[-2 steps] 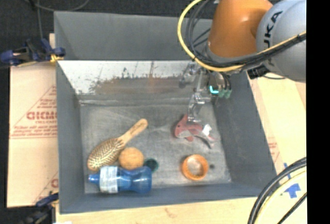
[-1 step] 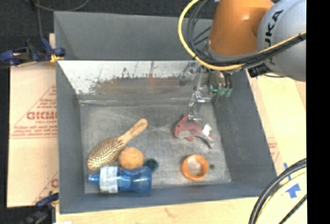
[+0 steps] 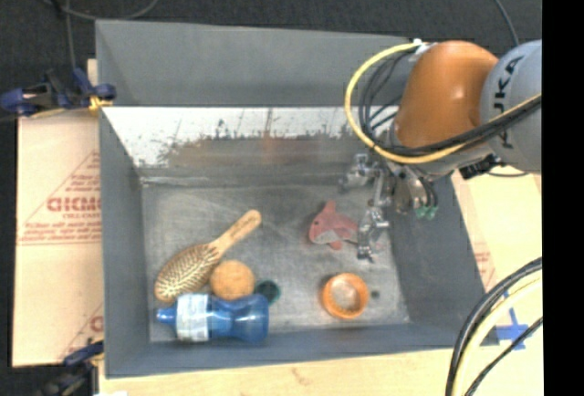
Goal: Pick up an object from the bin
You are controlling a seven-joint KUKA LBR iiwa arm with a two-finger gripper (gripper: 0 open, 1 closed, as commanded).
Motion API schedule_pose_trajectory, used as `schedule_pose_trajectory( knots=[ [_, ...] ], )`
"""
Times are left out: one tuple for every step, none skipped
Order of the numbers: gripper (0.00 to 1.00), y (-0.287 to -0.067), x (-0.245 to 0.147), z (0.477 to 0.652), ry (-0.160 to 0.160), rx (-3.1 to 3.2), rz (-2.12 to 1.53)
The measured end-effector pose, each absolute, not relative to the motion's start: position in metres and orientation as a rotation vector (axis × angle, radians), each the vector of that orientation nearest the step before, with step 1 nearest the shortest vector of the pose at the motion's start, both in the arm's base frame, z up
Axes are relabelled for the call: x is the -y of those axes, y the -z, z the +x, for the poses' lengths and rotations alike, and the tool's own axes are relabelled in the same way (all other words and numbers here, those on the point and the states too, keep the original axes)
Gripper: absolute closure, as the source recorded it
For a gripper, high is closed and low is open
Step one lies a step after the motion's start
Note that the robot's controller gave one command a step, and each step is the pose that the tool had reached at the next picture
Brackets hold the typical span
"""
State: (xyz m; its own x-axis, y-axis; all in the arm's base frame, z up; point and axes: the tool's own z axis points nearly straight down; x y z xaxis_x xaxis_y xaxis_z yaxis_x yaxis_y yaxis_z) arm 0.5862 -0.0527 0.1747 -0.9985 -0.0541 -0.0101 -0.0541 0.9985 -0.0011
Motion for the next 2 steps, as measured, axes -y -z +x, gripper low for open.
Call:
schedule_pose_trajectory(
  knots=[
    [0.00,-0.136,0.099,0.556,0.002,-3.125,-0.319],
    [0.00,-0.089,0.090,0.599,0.006,-3.124,-0.205]
  ],
)
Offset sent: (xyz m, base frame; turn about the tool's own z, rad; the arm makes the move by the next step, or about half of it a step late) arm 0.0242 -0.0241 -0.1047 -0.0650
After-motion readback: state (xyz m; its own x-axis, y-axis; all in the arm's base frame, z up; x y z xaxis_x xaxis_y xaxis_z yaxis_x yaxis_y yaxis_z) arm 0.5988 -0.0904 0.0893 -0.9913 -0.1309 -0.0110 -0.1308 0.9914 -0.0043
